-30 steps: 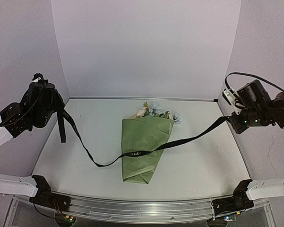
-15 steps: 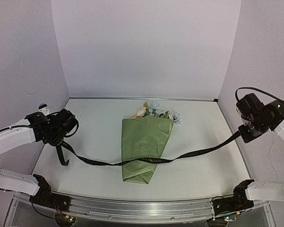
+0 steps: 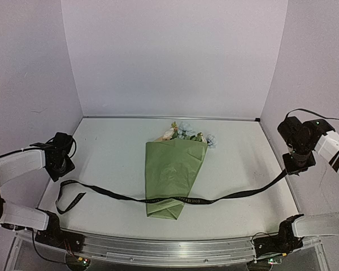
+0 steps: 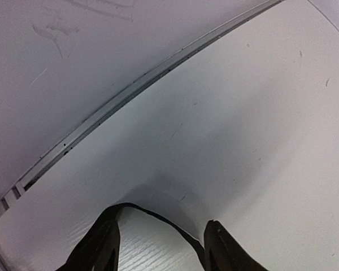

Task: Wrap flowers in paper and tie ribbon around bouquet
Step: Straighten the ribbon in the folded bouquet.

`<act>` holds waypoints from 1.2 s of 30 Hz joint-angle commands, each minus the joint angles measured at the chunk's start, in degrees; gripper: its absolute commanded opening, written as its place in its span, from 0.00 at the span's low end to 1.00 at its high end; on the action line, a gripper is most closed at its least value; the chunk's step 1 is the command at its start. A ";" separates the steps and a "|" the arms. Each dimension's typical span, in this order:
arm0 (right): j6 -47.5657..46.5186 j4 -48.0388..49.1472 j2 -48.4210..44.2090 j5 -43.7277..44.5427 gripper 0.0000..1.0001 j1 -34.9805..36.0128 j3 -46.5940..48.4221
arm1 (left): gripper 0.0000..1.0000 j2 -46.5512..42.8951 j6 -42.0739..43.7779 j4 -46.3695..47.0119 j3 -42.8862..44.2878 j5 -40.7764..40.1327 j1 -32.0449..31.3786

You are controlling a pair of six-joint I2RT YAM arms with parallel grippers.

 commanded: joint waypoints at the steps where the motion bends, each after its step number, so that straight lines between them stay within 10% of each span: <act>1: 2.44 -4.33 0.58 -0.27 0.00 -3.00 -1.39 | 0.69 2.03 6.28 6.94 1.60 11.75 4.60; 13: 6.00 -4.30 0.88 -4.33 0.00 -10.03 -4.36 | 0.87 -2.76 -7.54 9.09 -3.82 22.19 4.63; 24: 5.83 -2.95 2.53 -4.97 0.00 -10.48 -4.48 | 0.70 9.77 -19.73 12.82 -4.62 14.05 4.90; 28: 5.88 -2.97 1.59 -5.94 0.00 -10.66 -4.21 | 0.53 12.58 -19.57 12.70 -4.75 10.68 6.75; 33: 6.10 -2.98 -0.82 -9.20 0.00 -10.68 -3.44 | 0.05 11.55 -14.55 9.80 -1.38 1.84 9.88; 36: 6.61 -3.33 -2.63 -11.97 0.00 -10.65 -2.69 | 0.00 6.78 -8.96 3.61 5.72 -8.68 9.90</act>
